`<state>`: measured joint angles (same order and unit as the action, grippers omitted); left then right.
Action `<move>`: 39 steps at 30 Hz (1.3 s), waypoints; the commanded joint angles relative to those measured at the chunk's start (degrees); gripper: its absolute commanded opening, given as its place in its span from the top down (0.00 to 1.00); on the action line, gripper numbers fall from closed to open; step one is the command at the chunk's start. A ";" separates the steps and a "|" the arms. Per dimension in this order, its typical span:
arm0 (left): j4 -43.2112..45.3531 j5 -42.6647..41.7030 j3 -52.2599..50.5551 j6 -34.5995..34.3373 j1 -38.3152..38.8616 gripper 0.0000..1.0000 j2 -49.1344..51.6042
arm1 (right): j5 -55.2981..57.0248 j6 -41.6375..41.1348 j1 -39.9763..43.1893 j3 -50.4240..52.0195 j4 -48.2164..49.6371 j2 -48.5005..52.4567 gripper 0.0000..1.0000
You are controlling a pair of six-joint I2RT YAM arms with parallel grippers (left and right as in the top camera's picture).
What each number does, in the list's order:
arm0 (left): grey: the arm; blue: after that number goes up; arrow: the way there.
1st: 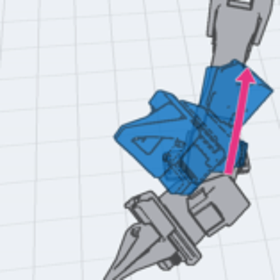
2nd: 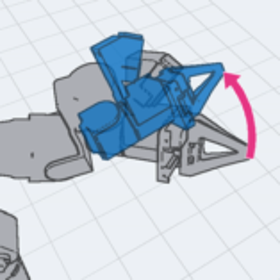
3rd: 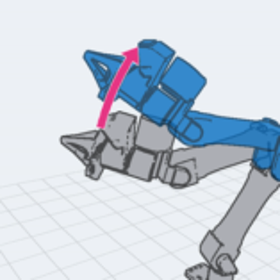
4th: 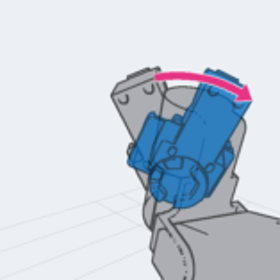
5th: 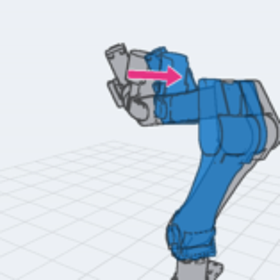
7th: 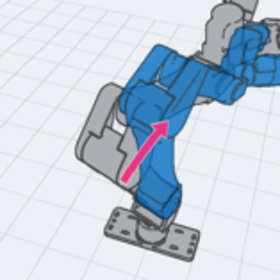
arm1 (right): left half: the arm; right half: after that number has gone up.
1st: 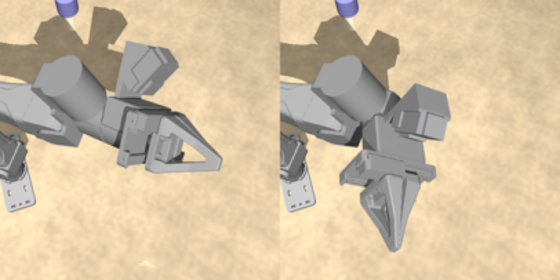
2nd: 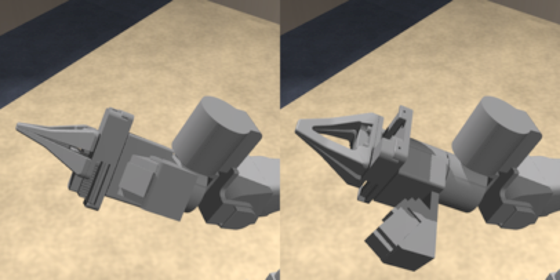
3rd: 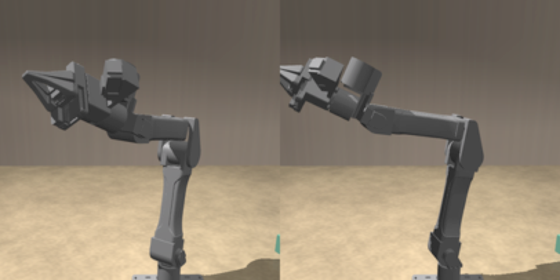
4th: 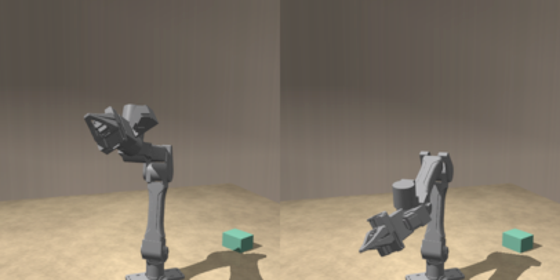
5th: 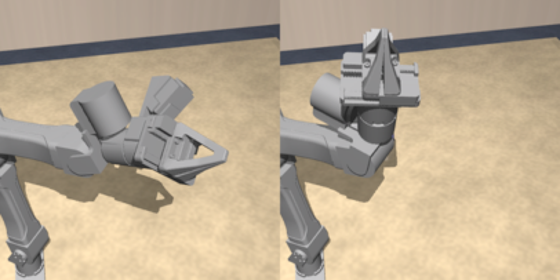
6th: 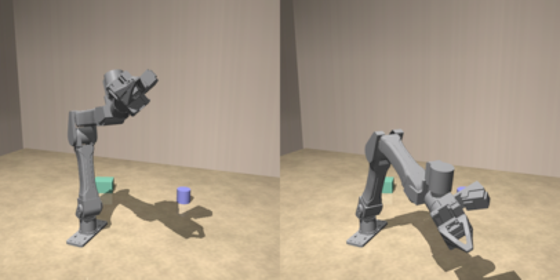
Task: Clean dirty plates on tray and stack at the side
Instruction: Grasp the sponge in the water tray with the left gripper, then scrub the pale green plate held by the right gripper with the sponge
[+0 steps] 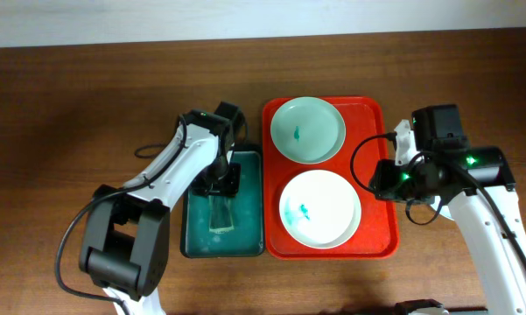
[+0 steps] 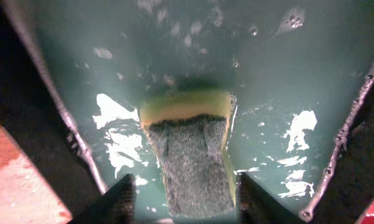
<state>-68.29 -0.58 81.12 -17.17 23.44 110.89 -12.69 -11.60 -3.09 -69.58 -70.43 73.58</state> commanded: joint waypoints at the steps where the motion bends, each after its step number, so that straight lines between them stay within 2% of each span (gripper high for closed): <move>1: 4.66 -5.79 -7.65 -1.46 0.15 0.65 -0.74 | 4.11 -2.23 -0.37 -0.07 -2.16 0.17 0.61; 3: 9.44 -5.86 -12.00 -1.46 0.20 0.72 -0.74 | 4.35 -2.64 -0.37 0.39 -2.91 0.17 0.59; 5: 12.11 -5.79 -13.97 -1.44 0.20 1.00 -0.74 | 4.35 -3.87 -0.37 1.75 -2.89 0.31 0.58; 8: 11.15 -5.62 -11.23 -1.38 0.17 1.00 -1.25 | 4.31 -5.25 -0.37 4.42 -1.68 1.60 0.59; 10: 8.57 -5.62 -7.06 -1.33 0.17 1.00 -2.29 | 3.58 -5.16 -0.26 6.43 0.87 2.67 0.66; 12: 5.05 -5.66 -1.79 0.15 0.02 1.00 -3.98 | -1.62 1.20 -0.26 6.86 3.21 3.69 0.70; 15: 0.17 -5.66 5.33 1.31 0.15 1.00 -5.66 | -0.79 1.51 -0.07 6.93 5.84 6.75 0.69; 18: -3.63 -5.68 12.39 2.54 0.15 1.00 -6.16 | -0.59 1.81 0.59 6.93 6.84 14.14 0.69; 20: -3.78 -5.70 13.55 2.51 0.15 1.00 -6.16 | -0.59 4.24 0.61 6.93 8.26 19.67 0.61; 23: -3.80 -5.68 13.60 2.51 0.15 1.00 -6.14 | -0.17 5.77 1.31 6.93 10.82 27.28 0.59; 24: -3.78 -5.75 13.60 2.51 0.15 1.00 -6.14 | -0.17 5.60 1.60 6.93 11.78 29.66 0.60; 25: -3.76 -5.99 13.60 2.51 0.15 1.00 -6.14 | -0.44 5.35 1.68 6.93 12.70 31.50 0.66; 26: -3.37 -6.78 13.60 2.51 0.20 1.00 -6.14 | -2.21 5.38 1.66 6.93 13.09 33.33 0.77; 31: 0.98 -8.76 13.46 2.40 2.71 1.00 -5.95 | -4.70 3.93 1.51 7.85 14.51 34.16 0.95; 33: 3.85 -9.31 13.42 2.25 5.99 1.00 -5.40 | -4.68 -2.05 1.51 9.57 16.04 34.16 0.96; 35: 6.45 -9.31 13.42 1.16 9.46 1.00 -4.37 | -4.70 -4.20 1.51 11.65 18.36 34.16 0.95; 39: 9.49 -10.29 13.42 -4.72 15.98 1.00 1.09 | -4.44 -1.77 1.51 13.88 19.50 34.16 0.96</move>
<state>-59.92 -9.02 93.78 -17.56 36.05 107.31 -20.75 -12.82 -1.41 -58.65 -52.14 105.06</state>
